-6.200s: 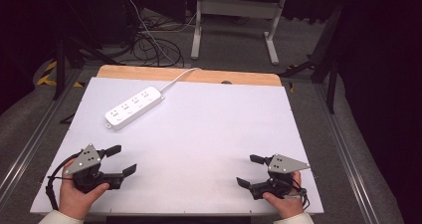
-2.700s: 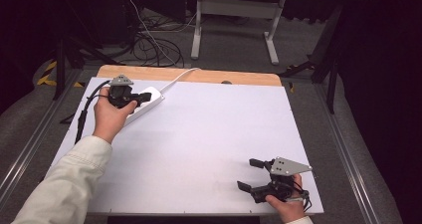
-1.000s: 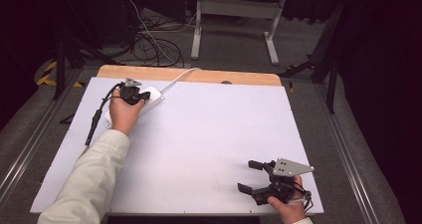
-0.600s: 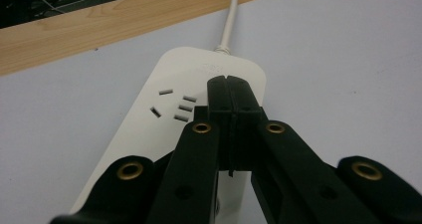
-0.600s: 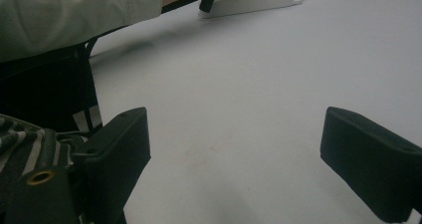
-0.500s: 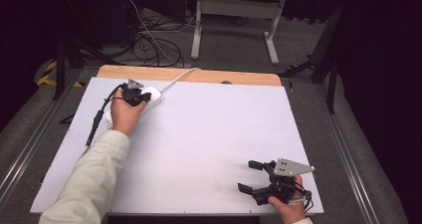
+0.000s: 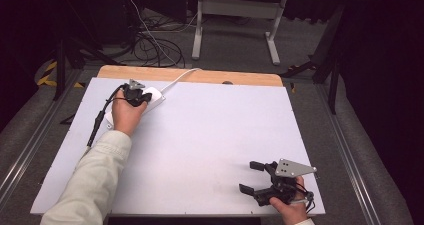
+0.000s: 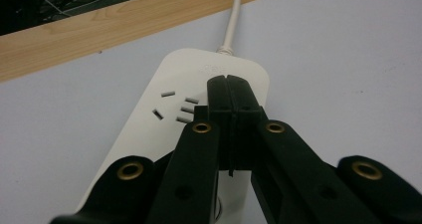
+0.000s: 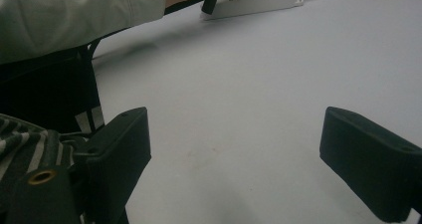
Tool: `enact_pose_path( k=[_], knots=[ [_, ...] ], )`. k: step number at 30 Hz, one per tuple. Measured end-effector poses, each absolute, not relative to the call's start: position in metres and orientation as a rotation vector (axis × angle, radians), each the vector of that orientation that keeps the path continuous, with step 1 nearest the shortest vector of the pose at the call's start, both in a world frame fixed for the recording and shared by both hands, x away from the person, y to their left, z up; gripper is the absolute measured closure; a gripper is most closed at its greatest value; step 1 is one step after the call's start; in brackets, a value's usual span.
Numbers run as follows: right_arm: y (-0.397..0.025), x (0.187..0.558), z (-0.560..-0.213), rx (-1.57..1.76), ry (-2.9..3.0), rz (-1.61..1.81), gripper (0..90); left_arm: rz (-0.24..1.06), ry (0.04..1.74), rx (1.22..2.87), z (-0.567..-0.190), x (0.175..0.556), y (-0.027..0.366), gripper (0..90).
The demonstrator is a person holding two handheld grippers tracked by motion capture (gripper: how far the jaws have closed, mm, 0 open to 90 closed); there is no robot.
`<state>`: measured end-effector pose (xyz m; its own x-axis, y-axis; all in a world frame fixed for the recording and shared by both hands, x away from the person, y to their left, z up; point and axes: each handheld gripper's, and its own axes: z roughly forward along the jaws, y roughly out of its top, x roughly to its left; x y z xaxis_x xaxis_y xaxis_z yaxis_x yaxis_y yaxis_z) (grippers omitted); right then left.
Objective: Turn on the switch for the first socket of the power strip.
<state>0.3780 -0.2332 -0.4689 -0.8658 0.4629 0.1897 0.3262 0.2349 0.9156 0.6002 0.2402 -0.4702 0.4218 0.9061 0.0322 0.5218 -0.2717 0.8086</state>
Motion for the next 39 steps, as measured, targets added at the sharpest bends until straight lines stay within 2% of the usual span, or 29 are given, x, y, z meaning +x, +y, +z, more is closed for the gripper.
enact_pose_path(
  k=[21, 39],
  knots=[
    [-0.2329, 0.3778, -0.4693, 0.759, 2.376, 1.709, 13.5, 0.647, 1.217, 1.923, -0.4723, 0.6014, 0.2419, 90.0],
    [-0.2338, 0.3775, -0.4696, 0.758, 2.378, 1.71, 13.5, 0.715, 1.205, 1.95, -0.4738, 0.6003, 0.2377, 90.0]
  ],
)
